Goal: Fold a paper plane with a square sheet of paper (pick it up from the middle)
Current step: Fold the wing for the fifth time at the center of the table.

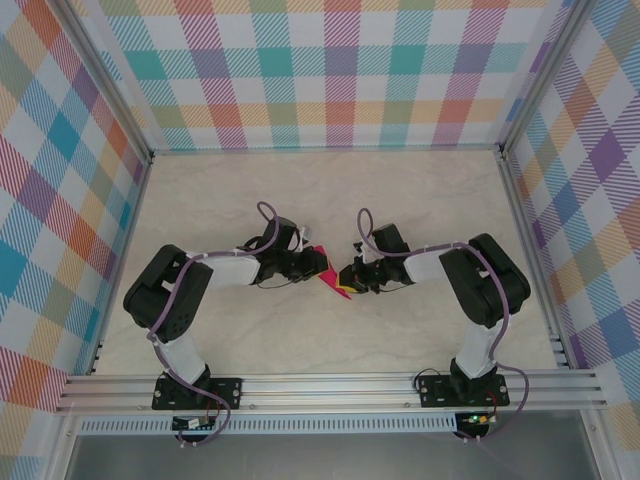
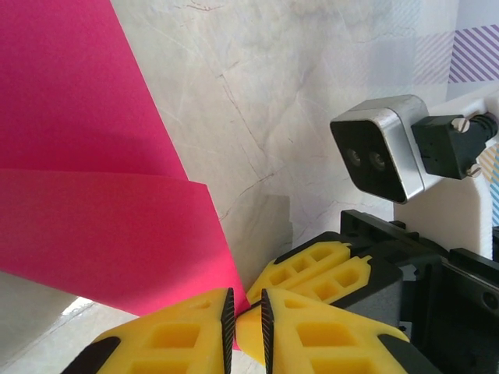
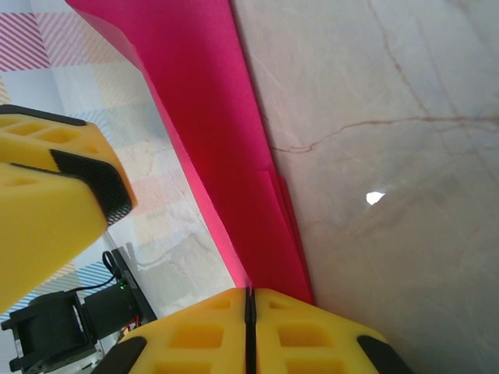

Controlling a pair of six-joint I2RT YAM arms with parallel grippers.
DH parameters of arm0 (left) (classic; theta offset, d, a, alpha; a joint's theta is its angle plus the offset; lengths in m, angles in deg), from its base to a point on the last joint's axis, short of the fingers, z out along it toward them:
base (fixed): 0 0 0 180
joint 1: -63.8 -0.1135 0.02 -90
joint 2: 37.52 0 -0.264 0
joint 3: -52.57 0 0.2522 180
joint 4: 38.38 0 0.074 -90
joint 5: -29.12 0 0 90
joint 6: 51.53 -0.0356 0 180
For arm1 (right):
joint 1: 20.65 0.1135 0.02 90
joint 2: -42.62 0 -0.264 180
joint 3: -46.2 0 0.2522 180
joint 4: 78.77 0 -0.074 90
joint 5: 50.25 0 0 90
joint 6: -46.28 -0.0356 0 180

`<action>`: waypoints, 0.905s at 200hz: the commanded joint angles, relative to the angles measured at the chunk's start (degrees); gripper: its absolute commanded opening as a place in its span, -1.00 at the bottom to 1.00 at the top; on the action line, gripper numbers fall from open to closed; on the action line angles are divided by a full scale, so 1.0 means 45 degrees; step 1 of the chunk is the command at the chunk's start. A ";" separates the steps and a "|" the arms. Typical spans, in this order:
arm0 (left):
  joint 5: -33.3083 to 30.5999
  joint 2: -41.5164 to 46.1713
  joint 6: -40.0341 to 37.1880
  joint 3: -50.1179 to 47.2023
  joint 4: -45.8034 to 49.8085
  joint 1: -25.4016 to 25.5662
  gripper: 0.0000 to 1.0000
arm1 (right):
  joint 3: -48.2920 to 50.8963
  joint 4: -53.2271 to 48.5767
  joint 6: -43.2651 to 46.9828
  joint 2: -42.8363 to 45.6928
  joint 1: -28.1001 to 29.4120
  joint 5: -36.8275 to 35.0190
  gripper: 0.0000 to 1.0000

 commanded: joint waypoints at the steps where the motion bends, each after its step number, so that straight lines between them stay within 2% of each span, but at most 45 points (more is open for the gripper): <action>1: 0.0087 -0.0340 -0.0065 -0.0109 -0.0240 0.0151 -0.62 | 0.0097 0.0505 -0.0265 -0.0345 -0.0132 0.0521 -0.82; 138: -0.0149 -0.1044 -0.0104 0.0049 0.0001 0.0167 -0.64 | 0.0055 0.0720 -0.0429 -0.0847 -0.0232 0.0865 -0.82; 181: -0.0254 -0.1227 -0.0210 0.0312 0.0360 0.0172 -0.65 | -0.0129 0.0213 -0.0233 -0.0594 -0.0230 0.0845 -0.72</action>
